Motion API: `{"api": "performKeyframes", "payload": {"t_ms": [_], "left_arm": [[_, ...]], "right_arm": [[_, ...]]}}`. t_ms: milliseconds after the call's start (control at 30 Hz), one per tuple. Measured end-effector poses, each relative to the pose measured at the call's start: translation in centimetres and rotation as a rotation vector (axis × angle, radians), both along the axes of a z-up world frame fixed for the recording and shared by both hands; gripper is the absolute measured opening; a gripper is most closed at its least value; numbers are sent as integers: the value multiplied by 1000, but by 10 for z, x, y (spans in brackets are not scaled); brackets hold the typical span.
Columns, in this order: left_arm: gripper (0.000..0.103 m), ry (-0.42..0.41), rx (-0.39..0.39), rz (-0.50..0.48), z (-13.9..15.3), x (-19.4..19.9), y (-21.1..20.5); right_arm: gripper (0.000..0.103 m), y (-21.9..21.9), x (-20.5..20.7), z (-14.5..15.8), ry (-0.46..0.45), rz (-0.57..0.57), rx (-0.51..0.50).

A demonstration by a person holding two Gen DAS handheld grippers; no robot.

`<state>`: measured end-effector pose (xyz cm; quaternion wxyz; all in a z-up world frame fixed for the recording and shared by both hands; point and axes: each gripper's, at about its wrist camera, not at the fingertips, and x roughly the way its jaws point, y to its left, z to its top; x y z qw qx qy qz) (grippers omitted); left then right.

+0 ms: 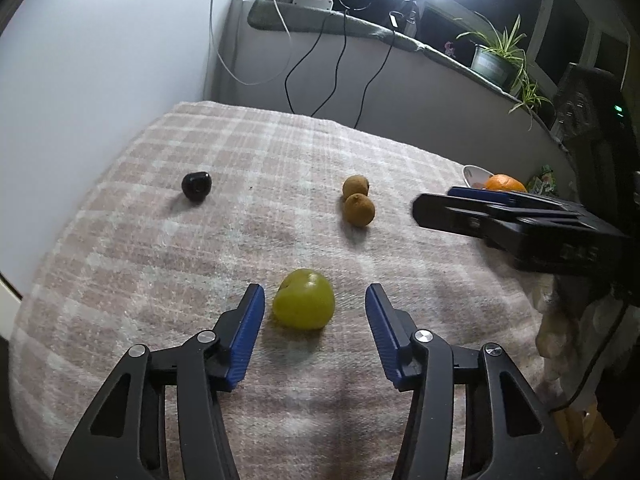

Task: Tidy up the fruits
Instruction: 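Move the left tool to the green grape while the right tool moves to a kiwi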

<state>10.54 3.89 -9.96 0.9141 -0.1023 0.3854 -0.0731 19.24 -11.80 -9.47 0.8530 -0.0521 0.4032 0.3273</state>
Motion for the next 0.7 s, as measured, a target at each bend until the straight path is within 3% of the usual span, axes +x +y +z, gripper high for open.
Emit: {"api": "performKeyframes", "payload": {"t_ms": [300, 700], "left_arm": [[50, 17, -9, 16, -5, 2, 5], [39, 29, -13, 16, -9, 7, 7]], "right_arm": [[50, 21, 22, -24, 73, -2, -32], [39, 32, 37, -34, 82, -6, -58]]}}
